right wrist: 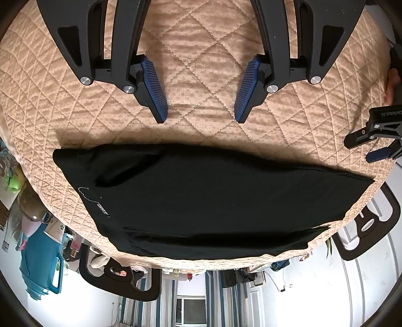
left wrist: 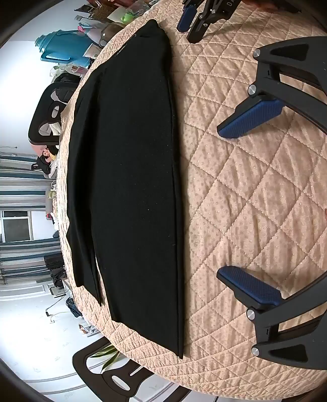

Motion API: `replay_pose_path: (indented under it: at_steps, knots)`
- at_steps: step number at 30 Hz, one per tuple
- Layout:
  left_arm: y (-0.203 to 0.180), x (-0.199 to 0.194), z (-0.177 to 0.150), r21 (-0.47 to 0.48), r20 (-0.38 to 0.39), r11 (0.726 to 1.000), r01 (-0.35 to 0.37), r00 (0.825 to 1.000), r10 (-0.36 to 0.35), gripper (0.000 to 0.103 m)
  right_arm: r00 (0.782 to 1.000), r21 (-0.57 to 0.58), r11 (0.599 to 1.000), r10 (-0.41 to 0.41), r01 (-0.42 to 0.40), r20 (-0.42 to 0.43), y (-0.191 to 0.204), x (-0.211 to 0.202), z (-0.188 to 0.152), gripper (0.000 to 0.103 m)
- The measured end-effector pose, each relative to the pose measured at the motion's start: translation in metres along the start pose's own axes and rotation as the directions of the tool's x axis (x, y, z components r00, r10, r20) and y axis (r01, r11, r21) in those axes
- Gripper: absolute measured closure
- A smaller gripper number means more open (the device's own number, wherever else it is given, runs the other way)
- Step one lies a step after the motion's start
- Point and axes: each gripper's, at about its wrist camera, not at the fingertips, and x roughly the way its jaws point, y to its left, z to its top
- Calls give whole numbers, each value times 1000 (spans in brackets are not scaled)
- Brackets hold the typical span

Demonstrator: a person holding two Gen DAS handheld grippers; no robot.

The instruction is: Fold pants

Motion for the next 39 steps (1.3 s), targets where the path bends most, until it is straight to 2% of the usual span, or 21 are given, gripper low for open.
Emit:
replay_pose_path:
  at_steps: [39]
  knots:
    - [0,0,0,-5,0,1000,7,1000,-7,0,1000,0,1000,0,0,0,0,0,0,46]
